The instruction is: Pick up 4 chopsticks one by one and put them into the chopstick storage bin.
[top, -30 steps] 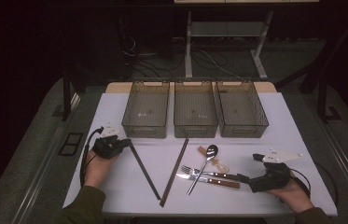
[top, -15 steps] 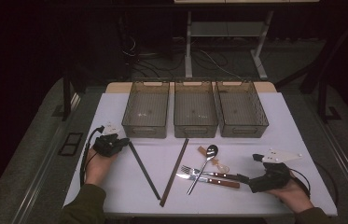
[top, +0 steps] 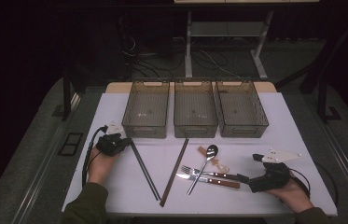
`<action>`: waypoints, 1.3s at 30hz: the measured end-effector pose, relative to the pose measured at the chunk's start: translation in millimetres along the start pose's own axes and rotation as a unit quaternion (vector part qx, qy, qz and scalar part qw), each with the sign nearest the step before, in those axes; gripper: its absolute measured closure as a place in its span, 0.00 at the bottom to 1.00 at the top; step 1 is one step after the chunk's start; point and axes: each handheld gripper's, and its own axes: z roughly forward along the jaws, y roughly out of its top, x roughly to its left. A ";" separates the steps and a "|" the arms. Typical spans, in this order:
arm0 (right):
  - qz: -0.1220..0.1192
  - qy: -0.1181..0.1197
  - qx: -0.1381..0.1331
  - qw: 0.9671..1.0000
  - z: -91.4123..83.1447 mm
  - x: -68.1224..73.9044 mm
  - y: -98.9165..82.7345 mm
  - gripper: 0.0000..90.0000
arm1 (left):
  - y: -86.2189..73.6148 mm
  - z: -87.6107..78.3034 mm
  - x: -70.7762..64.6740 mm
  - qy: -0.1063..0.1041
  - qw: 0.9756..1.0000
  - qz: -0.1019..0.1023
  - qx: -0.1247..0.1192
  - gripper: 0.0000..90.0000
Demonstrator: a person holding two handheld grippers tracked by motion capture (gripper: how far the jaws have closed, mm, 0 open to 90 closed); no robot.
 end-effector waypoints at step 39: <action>0.000 -0.001 0.003 1.000 0.1 -0.3 -0.2 0.01 | 14.6 16.8 -16.3 -0.031 0.999 0.023 0.010 0.99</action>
